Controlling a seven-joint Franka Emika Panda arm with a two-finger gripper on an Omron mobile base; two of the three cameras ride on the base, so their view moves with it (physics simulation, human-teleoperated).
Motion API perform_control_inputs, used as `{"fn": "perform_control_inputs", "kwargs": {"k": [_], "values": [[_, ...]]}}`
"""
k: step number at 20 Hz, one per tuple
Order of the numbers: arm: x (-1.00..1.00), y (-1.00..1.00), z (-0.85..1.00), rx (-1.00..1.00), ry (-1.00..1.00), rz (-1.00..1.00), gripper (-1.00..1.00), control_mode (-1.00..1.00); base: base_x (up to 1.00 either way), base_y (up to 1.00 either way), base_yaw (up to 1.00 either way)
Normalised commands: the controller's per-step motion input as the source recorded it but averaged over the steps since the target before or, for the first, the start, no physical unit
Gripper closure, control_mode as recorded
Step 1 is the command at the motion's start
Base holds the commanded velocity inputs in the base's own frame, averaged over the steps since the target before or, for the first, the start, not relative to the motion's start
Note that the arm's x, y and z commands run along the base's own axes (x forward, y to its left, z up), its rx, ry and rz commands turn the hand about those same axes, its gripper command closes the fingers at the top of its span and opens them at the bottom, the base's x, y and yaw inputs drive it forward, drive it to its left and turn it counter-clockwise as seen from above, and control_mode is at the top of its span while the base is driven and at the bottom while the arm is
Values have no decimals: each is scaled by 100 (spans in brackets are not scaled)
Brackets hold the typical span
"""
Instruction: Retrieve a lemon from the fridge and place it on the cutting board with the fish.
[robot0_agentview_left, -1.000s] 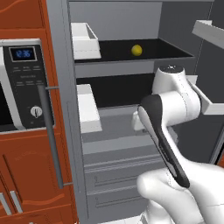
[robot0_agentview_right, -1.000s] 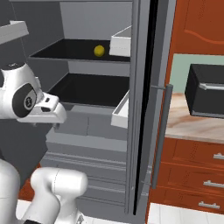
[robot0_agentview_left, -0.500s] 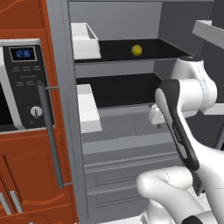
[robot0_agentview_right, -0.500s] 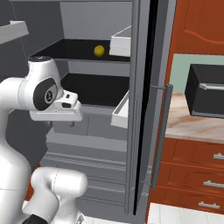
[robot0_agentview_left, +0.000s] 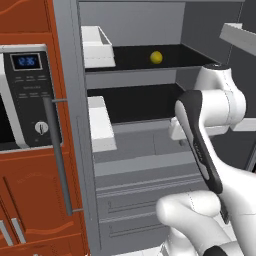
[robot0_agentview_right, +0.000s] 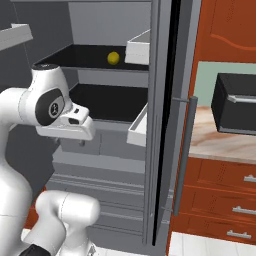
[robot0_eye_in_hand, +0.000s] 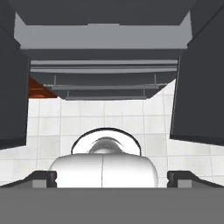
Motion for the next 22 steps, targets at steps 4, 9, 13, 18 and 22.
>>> {"fn": "perform_control_inputs", "kwargs": {"k": [4, 9, 13, 18, 22], "values": [[2, 0, 0, 0, 0, -11, -100, -100, 0, 0, 0], [2, 0, 0, 0, 0, -5, -100, 100, 15, 12, -21], [0, 0, 0, 0, 0, 0, -100, 100, 23, 23, -23], [0, 0, 0, 0, 0, 0, -100, 100, 18, 7, -10], [0, 0, 0, 0, 0, 0, -100, 100, 38, 0, 0]]}}
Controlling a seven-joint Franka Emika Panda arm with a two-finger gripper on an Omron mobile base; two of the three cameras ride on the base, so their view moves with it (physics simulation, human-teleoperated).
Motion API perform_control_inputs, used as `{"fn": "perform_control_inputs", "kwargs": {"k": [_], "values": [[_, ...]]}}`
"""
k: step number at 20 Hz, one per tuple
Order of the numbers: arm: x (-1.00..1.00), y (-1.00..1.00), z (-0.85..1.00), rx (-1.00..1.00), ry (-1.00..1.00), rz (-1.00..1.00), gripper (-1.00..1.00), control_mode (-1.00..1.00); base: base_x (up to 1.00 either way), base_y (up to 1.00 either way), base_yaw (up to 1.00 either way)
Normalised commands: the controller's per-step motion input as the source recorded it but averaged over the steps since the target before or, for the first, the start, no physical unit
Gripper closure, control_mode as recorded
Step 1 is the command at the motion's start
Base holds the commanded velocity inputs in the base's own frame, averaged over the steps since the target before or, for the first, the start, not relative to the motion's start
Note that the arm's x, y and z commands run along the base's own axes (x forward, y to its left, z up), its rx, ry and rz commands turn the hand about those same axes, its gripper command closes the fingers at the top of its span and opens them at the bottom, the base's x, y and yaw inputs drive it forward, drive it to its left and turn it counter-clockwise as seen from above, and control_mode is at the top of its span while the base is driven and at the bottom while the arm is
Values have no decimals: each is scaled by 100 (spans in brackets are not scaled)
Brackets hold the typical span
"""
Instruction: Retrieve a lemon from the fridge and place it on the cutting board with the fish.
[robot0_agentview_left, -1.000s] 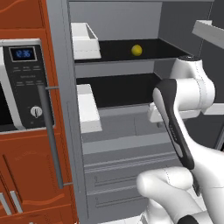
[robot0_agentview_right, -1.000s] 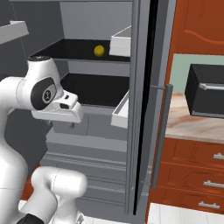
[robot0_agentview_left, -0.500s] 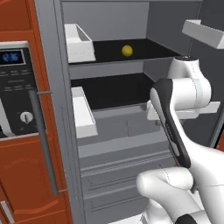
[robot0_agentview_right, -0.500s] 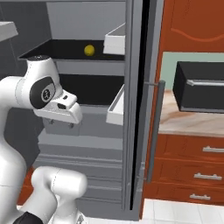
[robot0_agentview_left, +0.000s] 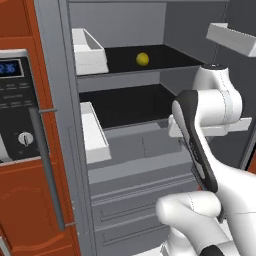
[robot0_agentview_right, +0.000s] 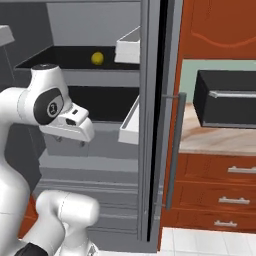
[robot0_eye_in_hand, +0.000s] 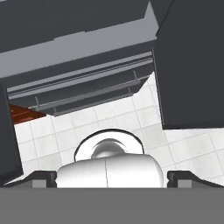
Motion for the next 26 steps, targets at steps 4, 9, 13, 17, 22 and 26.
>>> {"fn": "perform_control_inputs", "kwargs": {"k": [4, 9, 13, 17, 22, 26], "values": [[0, 0, 0, 0, 0, 0, -100, 100, 55, 10, 0], [0, 0, 0, 0, 0, 0, -100, 100, 43, 19, 0], [0, 0, 0, 0, 0, 0, -100, 100, 35, 18, 0], [0, 0, 0, 0, 0, 0, -100, 100, 35, 12, 0], [0, 0, 0, 0, 0, 0, -100, 100, 39, 6, 1], [0, 0, 0, 0, 0, 0, -100, 100, 38, 4, 1]]}}
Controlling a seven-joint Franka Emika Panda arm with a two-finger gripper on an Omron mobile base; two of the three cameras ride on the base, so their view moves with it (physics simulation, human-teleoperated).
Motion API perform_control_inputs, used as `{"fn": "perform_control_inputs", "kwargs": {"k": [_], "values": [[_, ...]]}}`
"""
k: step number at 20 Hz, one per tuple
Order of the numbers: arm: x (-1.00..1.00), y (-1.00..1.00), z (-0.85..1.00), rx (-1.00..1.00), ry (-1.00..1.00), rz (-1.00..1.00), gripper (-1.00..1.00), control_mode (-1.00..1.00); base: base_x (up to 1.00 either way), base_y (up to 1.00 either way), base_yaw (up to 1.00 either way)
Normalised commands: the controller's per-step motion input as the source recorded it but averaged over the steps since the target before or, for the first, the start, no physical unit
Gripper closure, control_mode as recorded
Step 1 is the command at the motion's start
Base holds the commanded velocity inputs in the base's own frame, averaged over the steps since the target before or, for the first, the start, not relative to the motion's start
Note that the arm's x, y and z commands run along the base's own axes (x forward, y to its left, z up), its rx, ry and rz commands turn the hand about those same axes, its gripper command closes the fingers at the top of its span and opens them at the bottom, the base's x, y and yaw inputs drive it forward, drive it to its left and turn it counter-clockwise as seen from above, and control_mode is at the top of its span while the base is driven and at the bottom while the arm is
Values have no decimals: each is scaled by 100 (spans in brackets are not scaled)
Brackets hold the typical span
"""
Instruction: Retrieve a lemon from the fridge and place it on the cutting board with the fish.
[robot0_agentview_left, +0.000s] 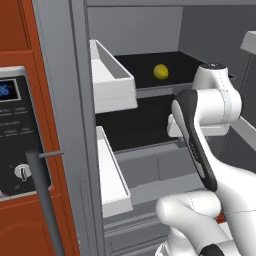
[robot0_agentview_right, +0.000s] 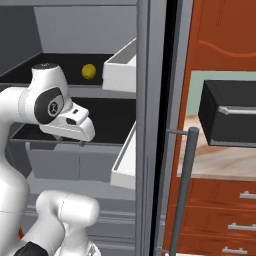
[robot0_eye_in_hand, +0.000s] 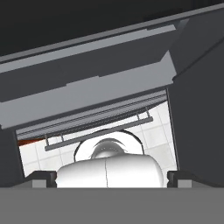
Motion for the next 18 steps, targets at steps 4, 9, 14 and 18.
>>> {"fn": "perform_control_inputs", "kwargs": {"k": [4, 9, 14, 18], "values": [[0, 0, 0, 0, 0, 0, -100, 100, 35, 1, 1], [0, 0, 0, 0, 0, 0, -100, 100, 41, 0, 2], [0, 0, 0, 0, 0, 0, -100, 100, 54, 0, 3], [0, 0, 0, 0, 0, 0, -100, 100, 48, 0, 3]]}}
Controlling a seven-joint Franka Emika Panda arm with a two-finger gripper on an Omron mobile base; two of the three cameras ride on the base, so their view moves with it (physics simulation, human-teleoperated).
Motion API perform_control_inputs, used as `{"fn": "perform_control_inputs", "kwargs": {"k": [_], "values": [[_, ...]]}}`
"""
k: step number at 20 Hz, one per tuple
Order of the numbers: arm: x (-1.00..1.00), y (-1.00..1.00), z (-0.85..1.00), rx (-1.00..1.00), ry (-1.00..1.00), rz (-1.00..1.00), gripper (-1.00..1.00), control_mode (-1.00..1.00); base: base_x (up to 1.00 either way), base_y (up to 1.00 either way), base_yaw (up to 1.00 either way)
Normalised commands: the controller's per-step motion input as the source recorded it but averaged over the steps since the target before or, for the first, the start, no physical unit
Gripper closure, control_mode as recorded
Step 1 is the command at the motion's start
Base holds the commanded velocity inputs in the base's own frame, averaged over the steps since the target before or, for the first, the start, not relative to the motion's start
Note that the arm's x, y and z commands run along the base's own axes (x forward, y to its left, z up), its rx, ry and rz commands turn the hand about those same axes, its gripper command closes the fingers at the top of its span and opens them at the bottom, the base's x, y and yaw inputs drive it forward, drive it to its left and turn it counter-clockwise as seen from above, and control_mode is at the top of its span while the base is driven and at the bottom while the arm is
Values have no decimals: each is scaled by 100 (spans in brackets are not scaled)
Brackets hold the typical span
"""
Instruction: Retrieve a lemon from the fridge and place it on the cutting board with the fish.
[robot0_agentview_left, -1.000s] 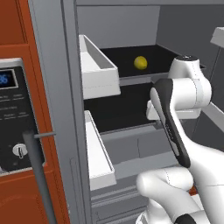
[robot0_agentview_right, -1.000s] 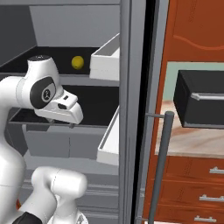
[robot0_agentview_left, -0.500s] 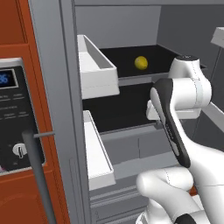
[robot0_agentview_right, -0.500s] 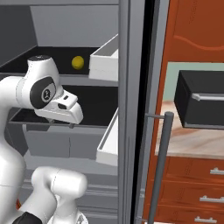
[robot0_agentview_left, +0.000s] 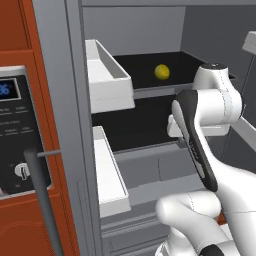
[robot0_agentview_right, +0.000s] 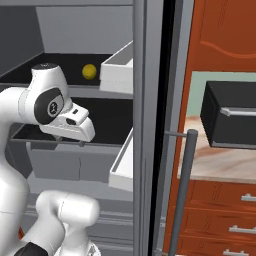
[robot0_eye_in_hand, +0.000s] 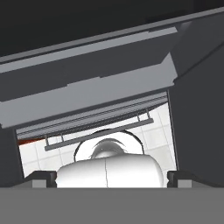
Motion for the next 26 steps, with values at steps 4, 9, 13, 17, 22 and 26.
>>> {"fn": "perform_control_inputs", "kwargs": {"k": [4, 9, 13, 17, 22, 26], "values": [[3, 0, 0, 0, 0, 0, -100, -100, 12, 0, 0], [0, 0, 1, 0, -8, 5, -100, -100, 0, 0, 0], [0, 3, 23, -5, -31, 8, -100, -100, 0, 0, 0], [-2, 12, 33, -13, -37, 10, -100, -100, 0, 0, 0], [-13, 8, 60, -11, -41, 8, -100, -100, 0, 0, 0], [0, 0, 73, 0, -48, 5, -100, -100, 0, 0, 0]]}}
